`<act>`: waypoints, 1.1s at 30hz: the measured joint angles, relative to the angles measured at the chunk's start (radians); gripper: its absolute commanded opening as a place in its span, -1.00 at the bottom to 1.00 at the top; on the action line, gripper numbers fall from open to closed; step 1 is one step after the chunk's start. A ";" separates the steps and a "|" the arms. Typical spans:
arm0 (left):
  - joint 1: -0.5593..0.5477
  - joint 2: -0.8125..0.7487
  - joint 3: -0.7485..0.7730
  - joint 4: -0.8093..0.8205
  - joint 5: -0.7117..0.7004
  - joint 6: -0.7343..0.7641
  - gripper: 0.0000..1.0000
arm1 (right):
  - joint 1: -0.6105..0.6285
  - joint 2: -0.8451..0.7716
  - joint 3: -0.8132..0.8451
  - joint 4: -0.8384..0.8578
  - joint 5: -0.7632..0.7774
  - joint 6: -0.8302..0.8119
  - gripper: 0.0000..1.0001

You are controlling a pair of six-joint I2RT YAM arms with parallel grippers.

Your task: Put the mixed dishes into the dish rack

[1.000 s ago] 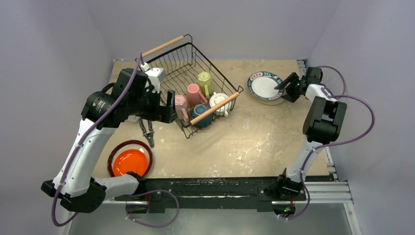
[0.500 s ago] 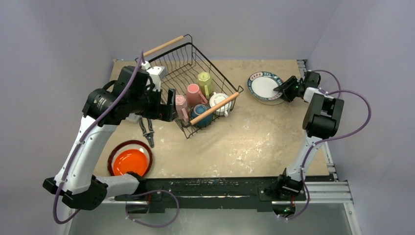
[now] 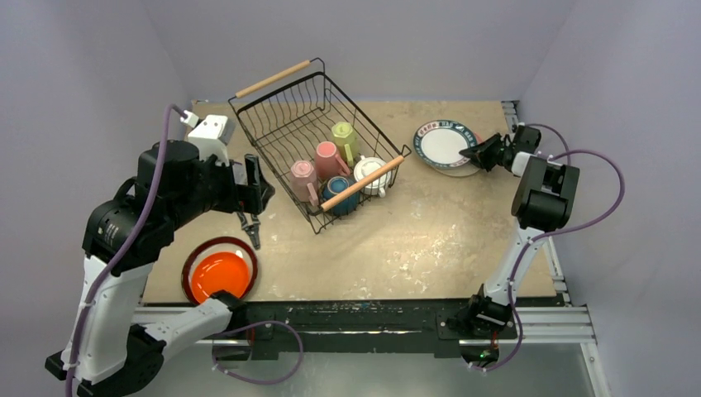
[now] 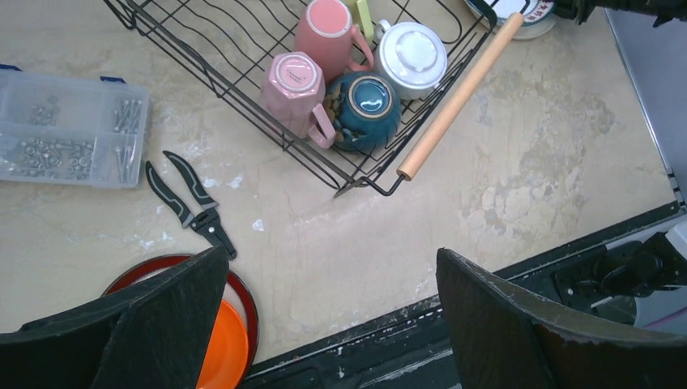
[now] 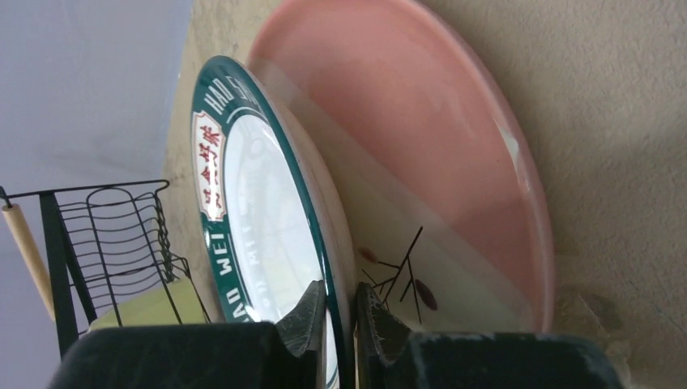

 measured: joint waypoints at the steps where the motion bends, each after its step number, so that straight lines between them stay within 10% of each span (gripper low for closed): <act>1: 0.000 -0.007 0.001 0.005 -0.010 0.000 0.96 | -0.002 0.000 0.000 0.006 -0.016 0.008 -1.00; 33: 0.000 0.143 0.072 0.066 -0.169 0.061 0.99 | -0.001 -0.178 0.177 -0.065 -0.031 0.316 -1.00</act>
